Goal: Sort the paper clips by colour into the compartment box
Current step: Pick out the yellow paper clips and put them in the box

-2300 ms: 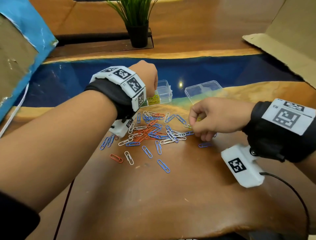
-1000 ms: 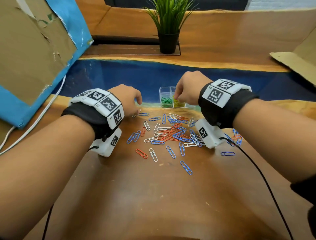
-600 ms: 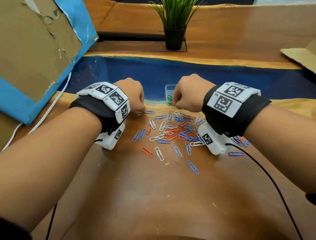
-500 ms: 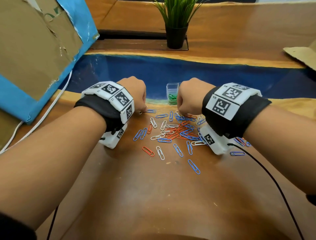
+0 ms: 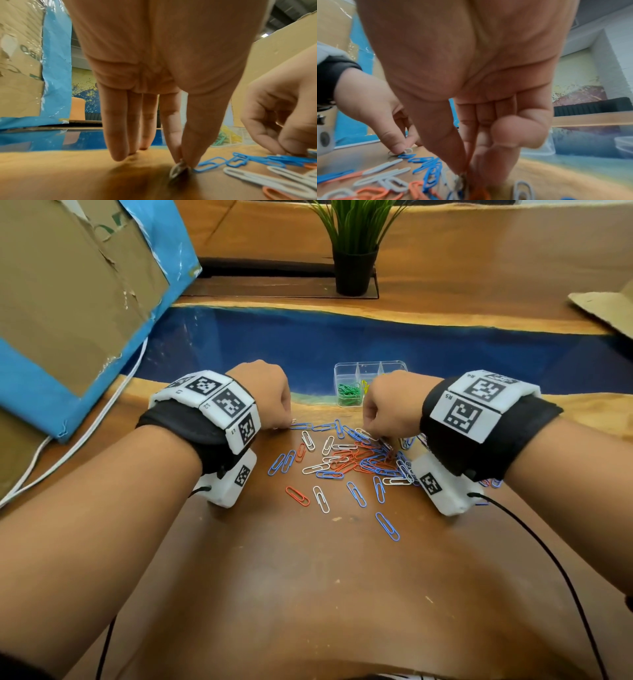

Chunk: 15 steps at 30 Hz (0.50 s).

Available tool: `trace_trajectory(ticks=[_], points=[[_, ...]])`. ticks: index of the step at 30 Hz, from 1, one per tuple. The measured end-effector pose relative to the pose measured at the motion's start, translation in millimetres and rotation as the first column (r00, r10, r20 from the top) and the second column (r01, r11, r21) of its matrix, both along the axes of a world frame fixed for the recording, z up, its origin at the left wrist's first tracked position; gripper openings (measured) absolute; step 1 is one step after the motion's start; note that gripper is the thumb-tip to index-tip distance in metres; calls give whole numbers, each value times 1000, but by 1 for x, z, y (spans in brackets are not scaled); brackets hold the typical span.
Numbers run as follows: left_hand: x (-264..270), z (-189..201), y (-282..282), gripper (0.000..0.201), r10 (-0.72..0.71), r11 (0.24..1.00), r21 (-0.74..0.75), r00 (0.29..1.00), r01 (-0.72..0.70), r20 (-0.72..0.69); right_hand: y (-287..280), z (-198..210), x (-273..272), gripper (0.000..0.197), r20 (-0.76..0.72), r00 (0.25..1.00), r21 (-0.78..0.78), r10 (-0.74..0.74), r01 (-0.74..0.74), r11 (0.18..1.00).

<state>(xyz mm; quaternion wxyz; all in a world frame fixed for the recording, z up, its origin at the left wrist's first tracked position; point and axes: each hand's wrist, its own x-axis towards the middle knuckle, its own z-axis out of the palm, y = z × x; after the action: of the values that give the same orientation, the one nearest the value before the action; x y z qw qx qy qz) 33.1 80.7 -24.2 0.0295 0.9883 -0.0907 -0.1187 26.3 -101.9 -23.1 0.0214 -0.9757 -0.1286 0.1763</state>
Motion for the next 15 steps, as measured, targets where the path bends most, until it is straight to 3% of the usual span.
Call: trace_trajectory(ticks=[3,9,12,15], points=[[-5,4,3,15,7,998,-58,999,-9,-38,2,1,0,26,12,1000,-12,2,-1,1000],[-17,14,-4,4,-15,958,-285,998,-2,-59,8,1,-1,17,34,998,-51,48,-46,998],[-19,10,-7,21,-41,924,-382,995,2,-95,6,3,-4,15,-22,998,-63,53,-54,997],[-19,7,-10,27,-66,934,-356,991,20,-118,-2,5,-6,24,-62,998,-18,26,-28,999]])
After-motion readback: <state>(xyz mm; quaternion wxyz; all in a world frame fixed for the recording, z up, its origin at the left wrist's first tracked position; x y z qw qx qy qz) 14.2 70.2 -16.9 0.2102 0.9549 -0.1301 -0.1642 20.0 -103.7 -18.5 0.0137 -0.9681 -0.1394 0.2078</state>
